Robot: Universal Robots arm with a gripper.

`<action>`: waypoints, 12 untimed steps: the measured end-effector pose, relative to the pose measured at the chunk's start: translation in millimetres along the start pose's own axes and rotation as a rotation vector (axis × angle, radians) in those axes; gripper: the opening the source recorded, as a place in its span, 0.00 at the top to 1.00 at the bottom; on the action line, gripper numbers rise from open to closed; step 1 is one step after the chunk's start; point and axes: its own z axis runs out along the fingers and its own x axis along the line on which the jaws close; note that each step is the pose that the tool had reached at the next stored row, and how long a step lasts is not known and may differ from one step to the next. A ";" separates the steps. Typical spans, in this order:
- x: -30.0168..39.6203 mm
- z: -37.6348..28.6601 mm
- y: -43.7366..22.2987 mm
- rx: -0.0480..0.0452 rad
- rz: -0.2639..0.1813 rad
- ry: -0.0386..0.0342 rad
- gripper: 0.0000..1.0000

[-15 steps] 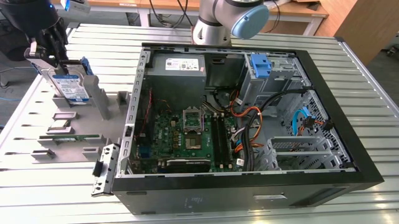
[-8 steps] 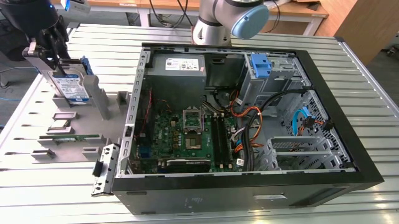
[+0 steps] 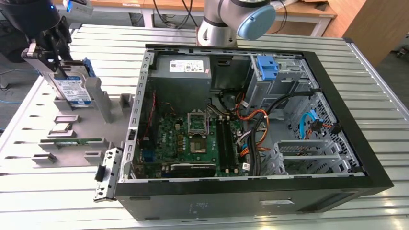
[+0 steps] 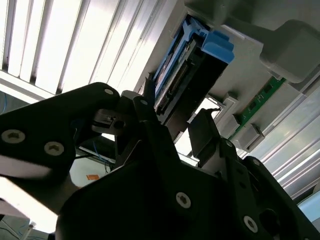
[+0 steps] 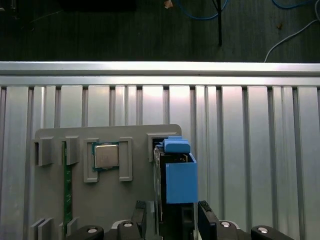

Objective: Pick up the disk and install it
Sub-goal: 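Pick up the disk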

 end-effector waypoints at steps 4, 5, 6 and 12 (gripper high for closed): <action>0.0 0.0 0.0 0.0000 0.000 0.0000 0.60; 0.0 0.0 0.0 0.0000 0.000 0.0001 0.65; 0.0 0.0 0.0 0.0000 0.001 0.0000 0.65; 0.0 0.0 0.0 0.0002 0.002 -0.0001 0.65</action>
